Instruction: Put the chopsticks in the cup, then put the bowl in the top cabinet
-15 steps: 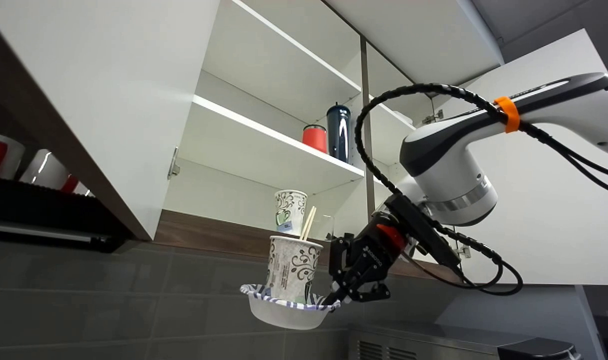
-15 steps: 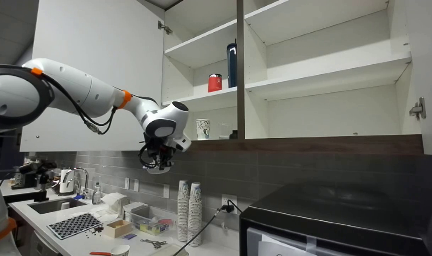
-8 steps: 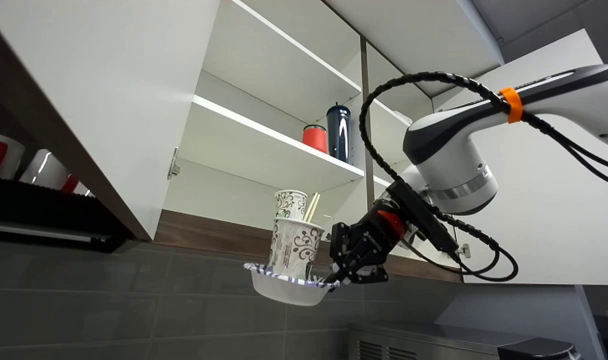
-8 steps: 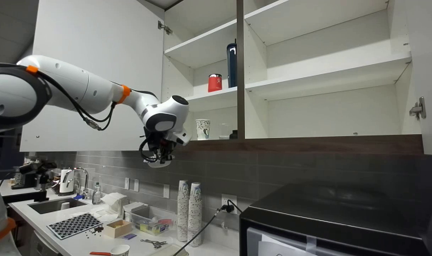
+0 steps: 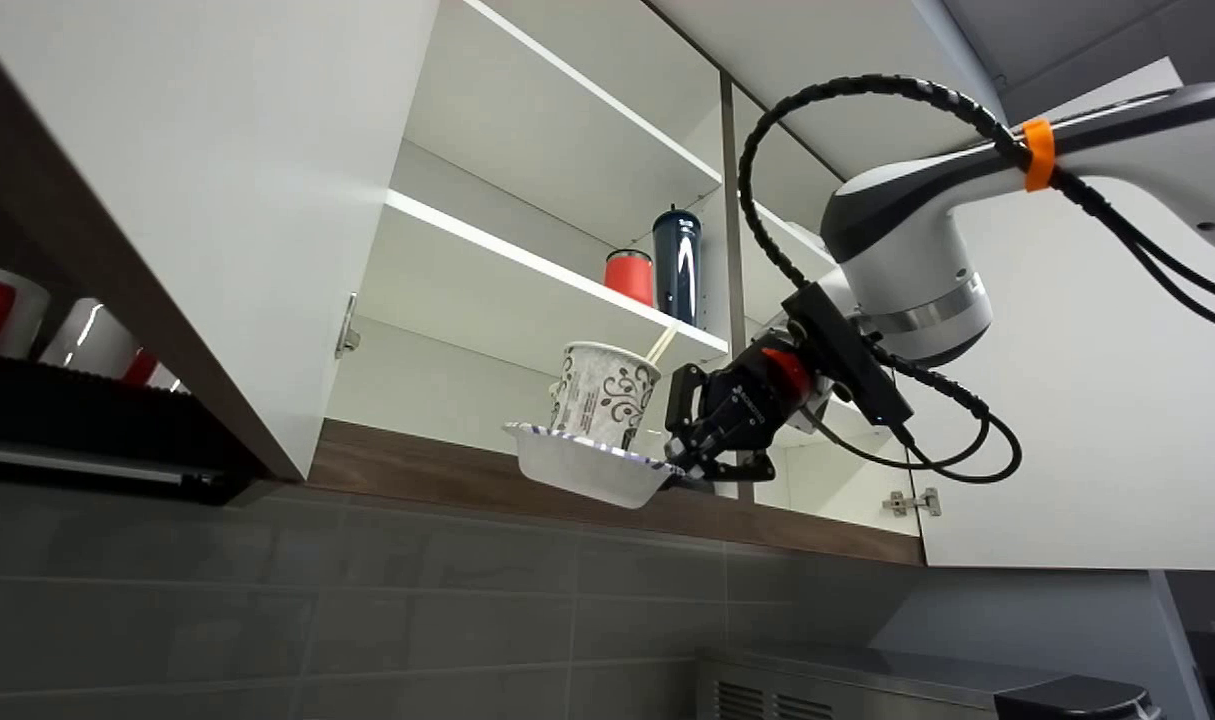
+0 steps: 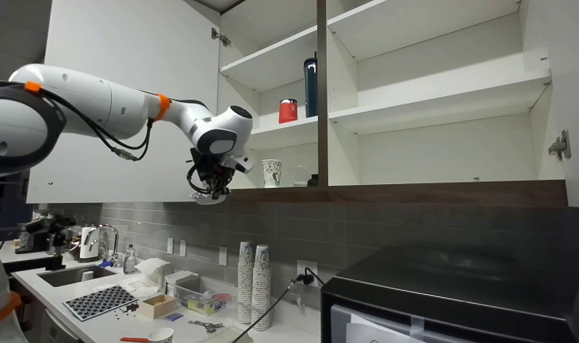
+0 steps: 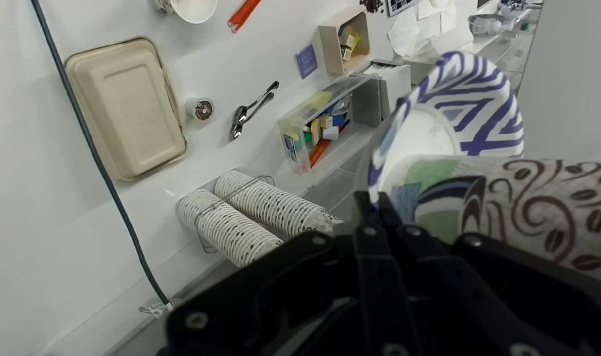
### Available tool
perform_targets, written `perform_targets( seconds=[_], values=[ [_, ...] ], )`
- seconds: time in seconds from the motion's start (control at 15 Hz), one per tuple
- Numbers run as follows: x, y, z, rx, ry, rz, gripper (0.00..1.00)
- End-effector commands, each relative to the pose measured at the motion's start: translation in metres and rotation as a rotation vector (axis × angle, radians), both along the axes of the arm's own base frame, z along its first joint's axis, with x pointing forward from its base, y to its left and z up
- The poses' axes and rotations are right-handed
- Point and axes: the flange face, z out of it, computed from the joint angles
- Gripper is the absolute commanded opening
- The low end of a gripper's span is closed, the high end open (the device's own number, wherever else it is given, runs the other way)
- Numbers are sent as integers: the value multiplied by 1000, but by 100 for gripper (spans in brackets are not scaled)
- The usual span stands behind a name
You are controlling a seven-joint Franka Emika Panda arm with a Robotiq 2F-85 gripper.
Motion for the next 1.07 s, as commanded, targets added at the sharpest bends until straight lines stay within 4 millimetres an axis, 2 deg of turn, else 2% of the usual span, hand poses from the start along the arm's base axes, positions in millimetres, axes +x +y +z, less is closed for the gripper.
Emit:
perform_targets(
  seconds=[0.0, 0.13, 0.4, 1.0],
  values=[
    [1, 1, 6, 2, 2, 1, 2],
    [4, 2, 11, 6, 4, 0, 2],
    [8, 2, 9, 6, 9, 0, 0],
    [19, 10, 46, -75, 36, -118, 0]
  ],
)
